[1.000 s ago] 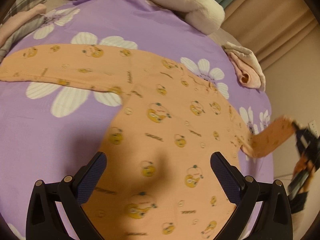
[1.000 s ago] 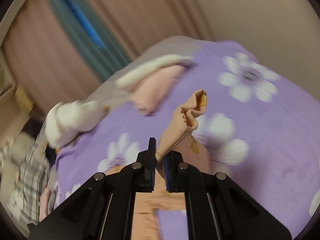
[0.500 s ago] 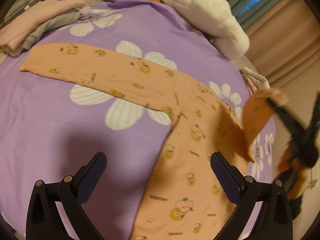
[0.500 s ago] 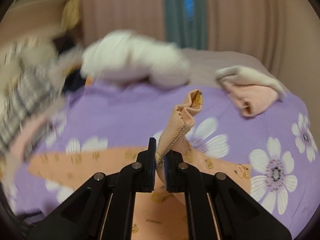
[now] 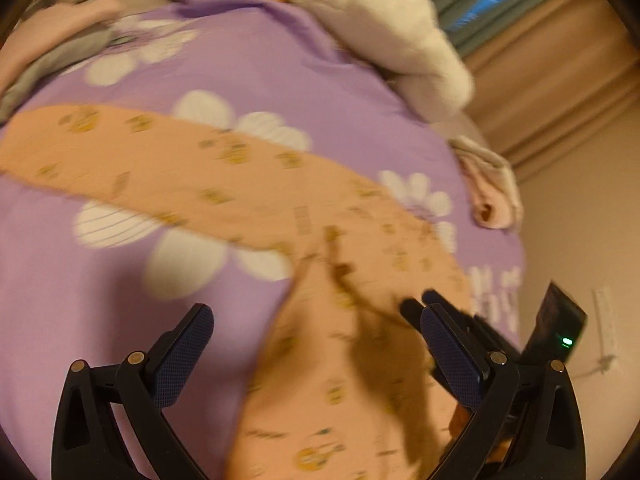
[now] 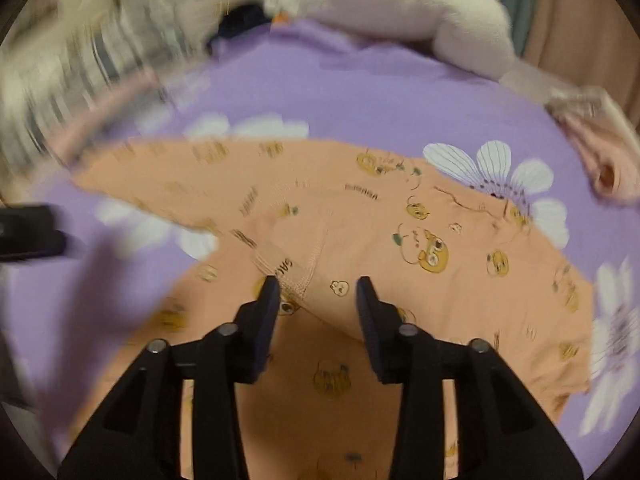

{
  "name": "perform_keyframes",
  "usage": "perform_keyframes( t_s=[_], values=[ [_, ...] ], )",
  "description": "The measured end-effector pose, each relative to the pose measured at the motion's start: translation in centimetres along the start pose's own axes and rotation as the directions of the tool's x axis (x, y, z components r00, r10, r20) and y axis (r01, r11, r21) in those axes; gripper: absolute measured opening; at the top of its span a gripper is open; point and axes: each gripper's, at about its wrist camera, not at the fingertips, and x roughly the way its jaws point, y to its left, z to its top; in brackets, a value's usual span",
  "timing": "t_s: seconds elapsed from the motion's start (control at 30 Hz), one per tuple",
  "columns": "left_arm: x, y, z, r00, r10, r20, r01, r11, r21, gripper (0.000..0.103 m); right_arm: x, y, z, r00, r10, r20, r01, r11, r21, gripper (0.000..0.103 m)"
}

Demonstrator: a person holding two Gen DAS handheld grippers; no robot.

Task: Fold small clothes
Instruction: 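Lift the sleeve with the right tool and fold it across the shirt body, then open the right tool to release the sleeve onto the body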

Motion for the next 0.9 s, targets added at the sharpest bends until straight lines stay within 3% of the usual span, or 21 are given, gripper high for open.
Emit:
perform_keyframes(
  t_s=[0.07,0.13,0.2,0.23,0.27,0.33,0.43,0.6,0.7,0.8,0.83,0.9],
  values=[
    [1.3,-1.7,0.6,0.999,-0.054,-0.006,0.054,0.998,0.021,0.102,-2.6,-3.7,-0.6,0.994,0.078,0.071,-0.087,0.987,0.134,0.053],
    [2.7,-3.1,1.1,0.994,-0.102,-0.024,0.103,0.994,0.036,0.102,-3.6,-6.5,-1.4,0.993,0.062,0.096,-0.082,0.972,0.219,0.053],
    [4.2,-4.6,1.5,0.99,-0.139,-0.037,0.141,0.988,0.056,0.101,-3.8,-9.4,-2.2,0.997,-0.025,0.069,0.005,0.96,0.279,0.043],
    [5.1,-5.3,1.7,0.986,-0.16,-0.041,0.162,0.985,0.065,0.095,-3.5,-10.6,-2.6,0.997,-0.053,0.05,0.035,0.952,0.303,0.031],
    [5.8,-5.7,1.8,0.985,-0.168,-0.046,0.171,0.983,0.07,0.093,-3.3,-12.0,-3.1,0.997,-0.065,0.031,0.051,0.941,0.333,0.025],
    [7.5,-6.6,2.0,0.979,-0.194,-0.067,0.199,0.977,0.081,0.079,-3.1,-13.6,-3.8,0.997,-0.071,0.031,0.054,0.925,0.377,0.02],
    [10.0,-6.9,2.0,0.982,-0.166,-0.093,0.174,0.981,0.089,0.061,-2.6,-15.2,-4.9,0.996,-0.081,0.032,0.06,0.901,0.429,0.016],
    [13.5,-4.8,0.7,0.99,-0.02,-0.139,0.028,0.998,0.059,0.059,-2.0,-16.8,-7.3,0.994,-0.111,-0.024,0.109,0.879,0.465,0.013],
    [13.7,-3.1,0.4,0.991,-0.031,-0.133,0.033,0.999,0.017,0.047,-2.1,-18.5,-8.9,0.991,-0.118,-0.059,0.132,0.858,0.497,0.008],
    [12.1,-2.4,0.8,0.988,-0.088,-0.127,0.086,0.996,-0.021,0.049,-2.8,-18.8,-9.4,0.993,-0.109,-0.046,0.117,0.843,0.525,0.01],
    [11.2,-2.1,0.9,0.989,-0.094,-0.117,0.092,0.996,-0.021,0.054,-3.2,-18.7,-9.5,0.994,-0.102,-0.036,0.105,0.84,0.533,0.017],
    [8.9,-1.0,1.1,0.991,-0.111,-0.071,0.109,0.993,-0.036,0.067,-4.4,-17.9,-9.3,0.995,-0.1,-0.007,0.088,0.844,0.529,0.016]
  ],
)
